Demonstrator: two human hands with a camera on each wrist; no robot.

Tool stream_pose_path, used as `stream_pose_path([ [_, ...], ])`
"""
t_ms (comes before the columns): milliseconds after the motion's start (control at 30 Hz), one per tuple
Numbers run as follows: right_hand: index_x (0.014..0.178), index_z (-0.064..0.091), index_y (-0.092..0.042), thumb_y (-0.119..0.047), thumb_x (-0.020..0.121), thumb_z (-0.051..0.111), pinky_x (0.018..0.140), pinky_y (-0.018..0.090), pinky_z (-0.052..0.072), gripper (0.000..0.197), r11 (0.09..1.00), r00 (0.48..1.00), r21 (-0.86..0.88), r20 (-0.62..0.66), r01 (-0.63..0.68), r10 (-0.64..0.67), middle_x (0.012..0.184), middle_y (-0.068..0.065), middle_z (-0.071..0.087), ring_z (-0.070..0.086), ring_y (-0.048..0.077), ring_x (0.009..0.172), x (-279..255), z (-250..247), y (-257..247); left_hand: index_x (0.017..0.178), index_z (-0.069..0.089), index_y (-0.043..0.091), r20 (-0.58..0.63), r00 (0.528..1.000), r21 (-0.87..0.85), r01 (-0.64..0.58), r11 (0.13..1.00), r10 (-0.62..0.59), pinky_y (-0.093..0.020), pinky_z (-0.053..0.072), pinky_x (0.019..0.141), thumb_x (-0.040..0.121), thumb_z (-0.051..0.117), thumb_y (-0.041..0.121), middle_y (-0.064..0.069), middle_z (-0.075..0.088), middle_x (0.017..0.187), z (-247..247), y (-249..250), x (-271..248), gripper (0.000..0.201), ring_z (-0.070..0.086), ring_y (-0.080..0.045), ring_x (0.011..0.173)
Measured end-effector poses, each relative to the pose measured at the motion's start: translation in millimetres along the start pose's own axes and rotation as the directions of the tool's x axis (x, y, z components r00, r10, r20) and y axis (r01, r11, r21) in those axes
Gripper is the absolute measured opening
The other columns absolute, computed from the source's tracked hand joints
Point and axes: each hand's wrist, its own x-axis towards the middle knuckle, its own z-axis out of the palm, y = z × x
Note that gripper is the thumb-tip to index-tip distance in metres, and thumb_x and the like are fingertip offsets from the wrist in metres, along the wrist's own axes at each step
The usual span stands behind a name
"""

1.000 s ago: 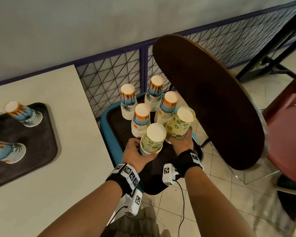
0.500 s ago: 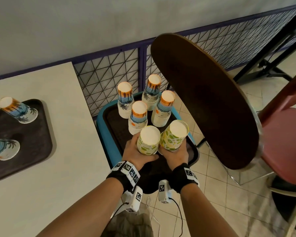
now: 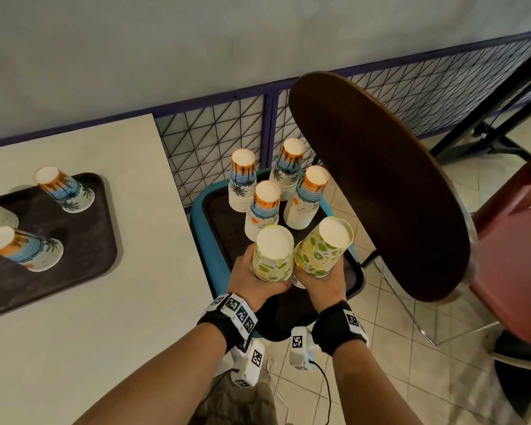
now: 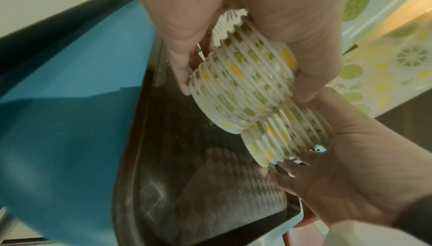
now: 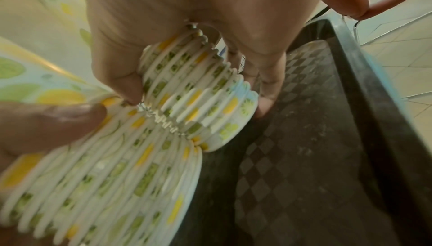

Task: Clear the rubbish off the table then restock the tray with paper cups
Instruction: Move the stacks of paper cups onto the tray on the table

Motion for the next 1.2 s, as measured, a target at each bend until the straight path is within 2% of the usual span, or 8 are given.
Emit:
stream_pose_path([
  [167,0.136,0.051,-0.033,-0.044,0.057,0.095,0.104,0.045,0.050,0.091,0.995,0.992,0.061,0.093,0.077,-0.083,0.132,-0.009,0.064,0.061,0.008,0.120,-17.4,1.4,-27.4,0.134,0.064,0.030,0.014,1.000,-0.076,-0.008,0.997,0.009,-0.033,0.059,0.101,0.056,0.104,0.034,0.011,0.076,0.122,-35.3,25.8,-22.6,0.088,0.073,-0.007,0.114],
  [267,0.137,0.049,-0.032,-0.025,0.066,0.095,0.101,0.033,0.051,0.085,0.981,0.968,0.135,0.190,0.137,-0.161,0.132,-0.011,0.064,0.061,0.009,0.123,-35.4,11.7,-48.3,0.124,0.069,0.029,0.012,1.000,-0.128,-0.005,0.992,0.007,-0.015,0.056,0.090,0.061,0.104,0.018,0.020,0.080,0.110,-80.8,36.3,-47.7,0.073,0.074,0.004,0.105],
  [333,0.135,0.050,-0.031,-0.024,0.065,0.095,0.096,0.021,0.051,0.083,0.970,0.952,0.177,0.228,0.167,-0.206,0.130,-0.015,0.065,0.061,0.007,0.122,-50.7,29.5,-66.5,0.125,0.070,0.027,-0.009,1.000,-0.148,0.004,0.989,-0.006,-0.021,0.058,0.094,0.056,0.105,0.026,0.018,0.080,0.113,-118.7,39.5,-66.9,0.077,0.075,0.000,0.107],
  [500,0.134,0.054,-0.012,-0.029,0.060,0.096,0.097,0.035,0.056,0.087,0.962,0.871,0.241,0.435,0.130,-0.226,0.121,-0.004,0.072,0.067,0.010,0.114,-79.7,114.5,-123.0,0.129,0.069,0.012,-0.204,0.979,-0.242,-0.028,0.970,-0.023,-0.028,0.061,0.095,0.049,0.103,0.032,0.004,0.082,0.117,-223.5,42.2,-111.2,0.090,0.077,-0.013,0.110],
  [633,0.133,0.052,-0.008,-0.013,0.067,0.093,0.084,0.023,0.056,0.078,0.943,0.765,0.296,0.569,0.153,-0.303,0.117,0.002,0.073,0.070,0.014,0.109,-101.8,202.2,-185.4,0.126,0.068,0.015,-0.395,0.918,-0.228,-0.067,0.971,-0.030,-0.022,0.057,0.087,0.053,0.106,0.023,0.014,0.082,0.109,-307.6,43.5,-139.3,0.083,0.076,0.000,0.101],
  [833,0.123,0.054,-0.034,-0.022,0.068,0.091,0.092,0.028,0.054,0.067,0.912,0.644,0.375,0.659,0.166,-0.389,0.120,-0.009,0.071,0.067,0.009,0.112,-133.9,340.8,-276.0,0.142,0.055,0.031,-0.671,0.741,-0.093,-0.091,0.992,0.005,-0.041,0.054,0.106,0.054,0.093,0.060,0.012,0.071,0.132,-438.5,45.0,-162.0,0.100,0.068,-0.008,0.121],
  [1000,0.119,0.053,-0.042,-0.038,0.058,0.092,0.096,0.044,0.056,0.072,0.910,0.624,0.346,0.666,0.228,-0.409,0.117,-0.009,0.071,0.068,0.011,0.108,-149.4,453.8,-333.0,0.139,0.052,0.031,-0.797,0.603,-0.007,-0.072,0.997,0.038,-0.047,0.054,0.107,0.055,0.090,0.065,0.011,0.070,0.131,-532.9,43.9,-171.3,0.098,0.067,-0.012,0.122],
  [1200,0.136,0.042,-0.032,-0.047,0.055,0.088,0.100,0.034,0.048,0.094,0.901,0.663,0.230,0.614,0.368,-0.428,0.128,0.002,0.055,0.055,0.012,0.111,-158.0,546.9,-366.6,0.134,0.056,0.025,-0.814,0.581,-0.011,-0.042,0.999,0.015,-0.036,0.055,0.098,0.066,0.098,0.042,0.013,0.072,0.122,-598.0,32.4,-155.4,0.081,0.068,0.000,0.109],
])
